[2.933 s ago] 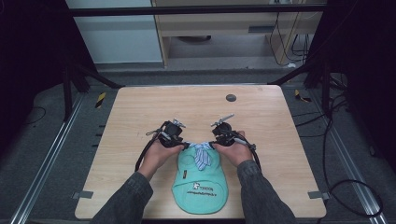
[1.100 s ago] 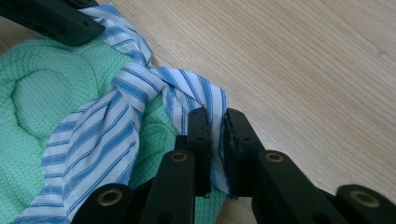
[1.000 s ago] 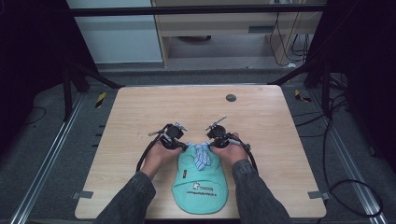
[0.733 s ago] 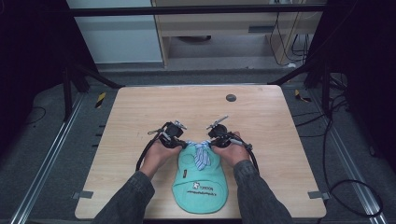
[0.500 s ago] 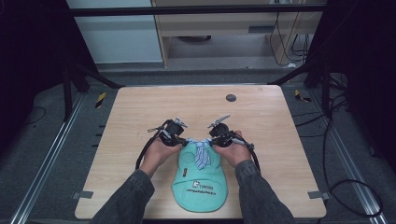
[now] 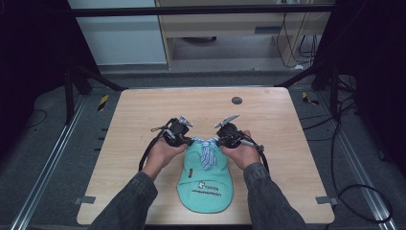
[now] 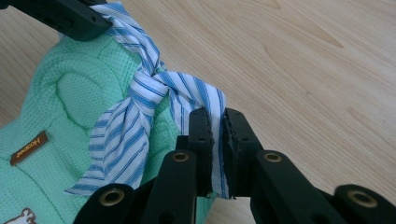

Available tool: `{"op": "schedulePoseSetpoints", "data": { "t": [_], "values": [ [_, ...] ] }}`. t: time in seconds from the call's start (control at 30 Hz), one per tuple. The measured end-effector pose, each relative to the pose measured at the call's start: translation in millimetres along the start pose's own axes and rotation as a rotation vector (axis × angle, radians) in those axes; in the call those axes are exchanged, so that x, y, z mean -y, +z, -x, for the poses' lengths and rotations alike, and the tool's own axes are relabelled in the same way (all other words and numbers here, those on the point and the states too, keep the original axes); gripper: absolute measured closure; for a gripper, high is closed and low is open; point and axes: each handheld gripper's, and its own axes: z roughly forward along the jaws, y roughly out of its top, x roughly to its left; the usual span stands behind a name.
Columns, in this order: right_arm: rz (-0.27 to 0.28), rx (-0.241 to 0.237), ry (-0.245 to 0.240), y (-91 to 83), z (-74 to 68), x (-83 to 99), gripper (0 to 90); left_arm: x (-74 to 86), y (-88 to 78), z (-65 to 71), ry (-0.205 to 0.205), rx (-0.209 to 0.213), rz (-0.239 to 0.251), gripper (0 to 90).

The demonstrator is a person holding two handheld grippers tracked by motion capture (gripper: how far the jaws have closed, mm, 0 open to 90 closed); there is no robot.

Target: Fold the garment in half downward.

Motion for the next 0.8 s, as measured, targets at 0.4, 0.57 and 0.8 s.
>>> {"op": "schedulePoseSetpoints", "data": {
  "t": [0.4, 0.57, 0.8],
  "values": [
    [0.02, 0.011, -0.033, -14.6, 0.3, -9.1, 82.5, -7.2, -14.1, 1.0, 0.029, -0.009, 0.024, 85.6],
    [0.023, 0.014, -0.042, -16.0, 0.2, -11.2, 82.5, -8.4, -15.7, 0.8, 0.041, -0.008, 0.023, 85.6],
    [0.016, 0.019, -0.059, -17.4, -0.1, -13.5, 82.5, -10.0, -17.8, 0.7, 0.062, -0.005, 0.016, 85.6]
  ]
}}
